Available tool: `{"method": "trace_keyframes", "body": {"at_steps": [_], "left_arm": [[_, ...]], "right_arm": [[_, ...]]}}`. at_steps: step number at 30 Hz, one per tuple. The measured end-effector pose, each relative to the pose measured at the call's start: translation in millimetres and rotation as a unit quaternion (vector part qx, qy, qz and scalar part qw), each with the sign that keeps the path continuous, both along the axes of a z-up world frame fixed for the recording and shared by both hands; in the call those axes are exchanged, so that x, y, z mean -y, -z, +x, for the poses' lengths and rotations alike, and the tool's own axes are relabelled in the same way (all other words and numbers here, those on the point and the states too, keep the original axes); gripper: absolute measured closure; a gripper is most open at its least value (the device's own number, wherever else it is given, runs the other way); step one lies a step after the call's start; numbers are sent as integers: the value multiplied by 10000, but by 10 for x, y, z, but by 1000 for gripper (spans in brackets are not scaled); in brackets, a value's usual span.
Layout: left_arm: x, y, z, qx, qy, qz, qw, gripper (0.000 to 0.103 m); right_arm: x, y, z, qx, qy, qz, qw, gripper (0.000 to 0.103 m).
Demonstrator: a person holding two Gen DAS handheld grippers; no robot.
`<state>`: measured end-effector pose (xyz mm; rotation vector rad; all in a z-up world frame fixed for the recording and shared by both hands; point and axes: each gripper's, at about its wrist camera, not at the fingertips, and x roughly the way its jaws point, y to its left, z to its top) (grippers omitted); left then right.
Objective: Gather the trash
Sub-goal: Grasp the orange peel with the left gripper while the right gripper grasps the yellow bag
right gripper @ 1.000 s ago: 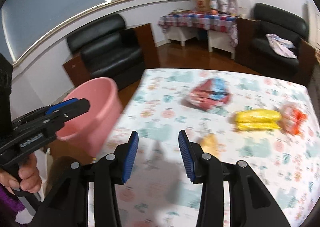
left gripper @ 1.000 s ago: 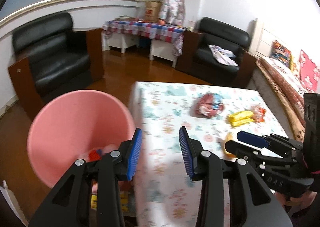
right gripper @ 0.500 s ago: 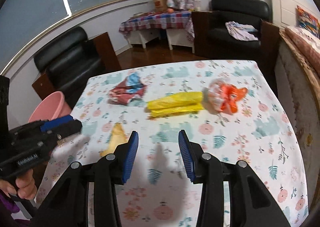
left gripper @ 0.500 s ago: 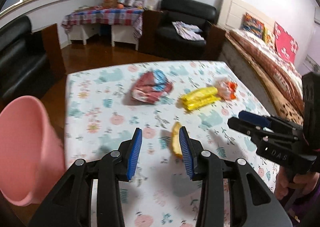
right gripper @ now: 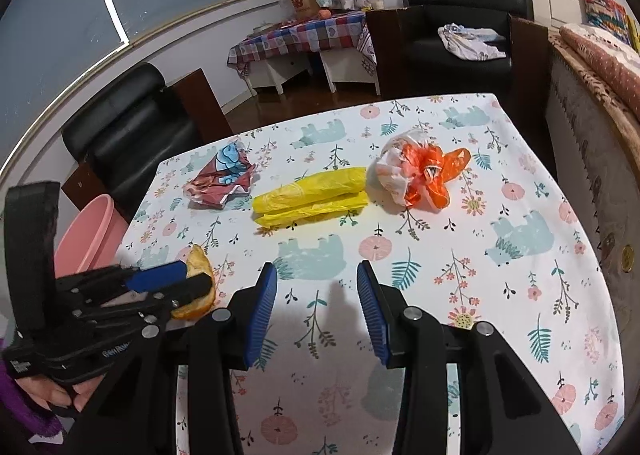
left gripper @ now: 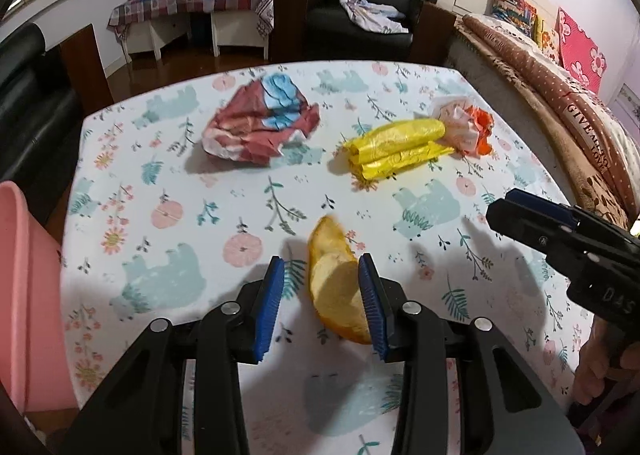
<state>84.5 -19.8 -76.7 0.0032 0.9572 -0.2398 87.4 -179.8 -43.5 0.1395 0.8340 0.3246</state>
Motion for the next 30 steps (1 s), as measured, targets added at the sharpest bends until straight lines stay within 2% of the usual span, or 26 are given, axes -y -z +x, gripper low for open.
{"method": "trace_keyframes", "body": {"at_steps": [1,5,8,14,16,22,26,30], "left_arm": [[27,6,-10,28,32,54,10000,65],[124,8,-48,149,126,204,9996,86],[127,4,-78,217,108,231,9994,96],[-94,-98,-89,299,-194,-33,9994,99],[-149,-132,-94,321,-265,-94,9991,99],[-346,-193,-151,392,-399,-345,9978,99],[-461,-207,-188,435,-468,-469,9969,99],[-548,-219,-224,474,-516,-539,9961,99]], "right_arm": [[12,6,7,-23,-4,39,10000,62],[42,17,61,-92,10,179,9998,62],[32,12,112,-141,-19,320,9994,62],[-85,51,285,-436,-144,774,9959,62],[-136,92,383,-617,-107,968,9933,57],[-182,131,680,-928,521,1496,9830,46],[-254,135,851,-1034,1046,1339,9800,44],[-441,181,990,-1067,1239,703,9840,44]]}}
